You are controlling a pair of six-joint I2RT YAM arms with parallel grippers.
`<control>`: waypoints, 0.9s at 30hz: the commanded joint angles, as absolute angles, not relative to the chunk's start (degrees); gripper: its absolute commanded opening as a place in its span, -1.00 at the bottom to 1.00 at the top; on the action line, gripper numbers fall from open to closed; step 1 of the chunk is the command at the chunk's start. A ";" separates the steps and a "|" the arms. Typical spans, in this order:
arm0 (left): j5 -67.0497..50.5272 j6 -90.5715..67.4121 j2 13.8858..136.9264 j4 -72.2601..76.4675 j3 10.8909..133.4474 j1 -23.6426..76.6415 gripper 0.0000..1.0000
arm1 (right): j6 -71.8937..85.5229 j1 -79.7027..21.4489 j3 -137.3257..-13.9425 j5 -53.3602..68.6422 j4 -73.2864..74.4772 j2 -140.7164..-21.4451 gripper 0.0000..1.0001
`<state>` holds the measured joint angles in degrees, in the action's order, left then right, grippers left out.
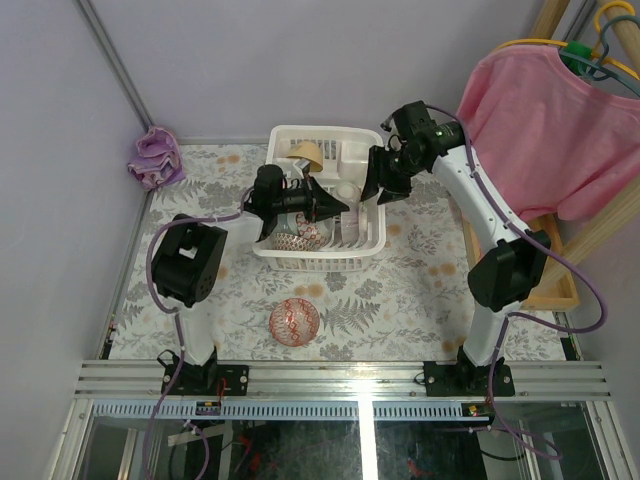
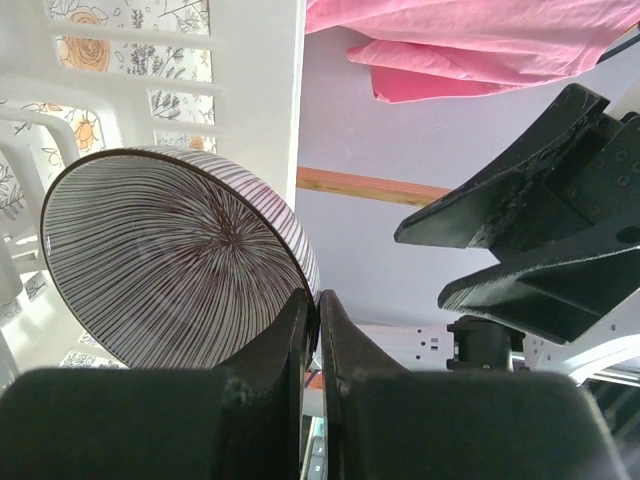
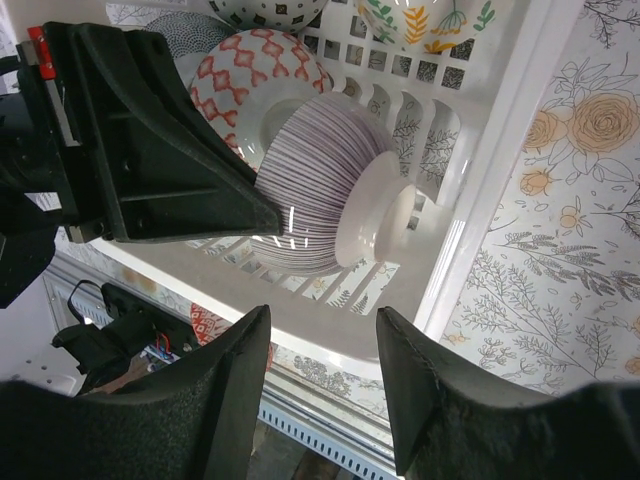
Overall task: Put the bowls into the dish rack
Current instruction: Adjust the bowl in the dish rack.
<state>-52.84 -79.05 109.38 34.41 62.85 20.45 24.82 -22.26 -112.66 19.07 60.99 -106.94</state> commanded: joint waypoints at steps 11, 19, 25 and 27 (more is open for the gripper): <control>-49.87 -81.79 113.47 43.56 65.30 22.32 -1.00 | 22.98 -23.33 -114.69 19.06 64.35 -107.66 0.08; -49.40 -83.28 114.43 46.75 65.13 22.32 -1.00 | 23.03 -23.50 -115.65 19.25 64.78 -109.00 0.07; -50.02 -88.88 115.71 54.93 64.51 22.58 -1.00 | 22.86 -23.63 -116.99 18.99 65.60 -109.63 0.07; -50.01 -89.58 116.21 56.20 64.10 22.65 -1.00 | 22.77 -23.62 -117.28 18.98 65.74 -109.89 0.07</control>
